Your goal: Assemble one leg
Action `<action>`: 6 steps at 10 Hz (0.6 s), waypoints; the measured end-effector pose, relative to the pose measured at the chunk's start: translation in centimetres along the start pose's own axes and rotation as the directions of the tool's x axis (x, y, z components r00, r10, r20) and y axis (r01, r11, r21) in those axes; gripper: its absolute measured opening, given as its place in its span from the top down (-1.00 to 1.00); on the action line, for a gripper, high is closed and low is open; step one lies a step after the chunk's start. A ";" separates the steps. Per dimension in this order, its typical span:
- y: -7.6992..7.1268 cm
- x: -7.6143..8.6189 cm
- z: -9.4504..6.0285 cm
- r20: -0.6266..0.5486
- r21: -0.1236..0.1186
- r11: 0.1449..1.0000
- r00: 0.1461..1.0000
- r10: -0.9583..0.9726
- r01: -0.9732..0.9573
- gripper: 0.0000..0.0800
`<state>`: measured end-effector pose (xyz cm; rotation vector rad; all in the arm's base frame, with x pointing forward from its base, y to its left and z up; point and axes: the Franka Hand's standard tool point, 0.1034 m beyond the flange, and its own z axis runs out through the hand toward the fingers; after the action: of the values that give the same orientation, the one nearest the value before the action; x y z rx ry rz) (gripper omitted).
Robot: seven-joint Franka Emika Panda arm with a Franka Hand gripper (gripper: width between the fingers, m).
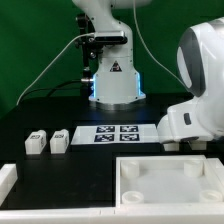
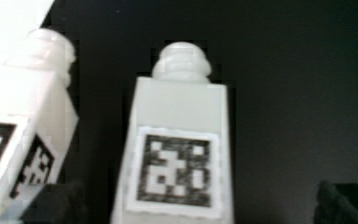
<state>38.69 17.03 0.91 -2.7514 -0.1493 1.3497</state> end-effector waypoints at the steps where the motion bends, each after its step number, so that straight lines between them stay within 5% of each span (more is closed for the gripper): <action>1: 0.0 0.0 0.0 0.000 -0.001 1.000 1.000 0.002 -0.002 -0.55; 2: 0.0 0.0 0.0 0.000 -0.001 1.000 1.000 0.002 -0.002 -0.55; 4: 0.0 0.0 0.0 0.000 -0.001 1.000 1.000 0.002 -0.002 0.15; 6: 0.0 0.0 0.0 0.001 -0.001 1.000 1.000 0.002 -0.002 0.27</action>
Offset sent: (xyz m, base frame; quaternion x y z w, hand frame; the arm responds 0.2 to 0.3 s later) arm 0.0000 0.0000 0.0000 0.0000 0.0000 0.0000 1.0000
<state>38.66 17.05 0.92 -2.7518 -0.1471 1.3522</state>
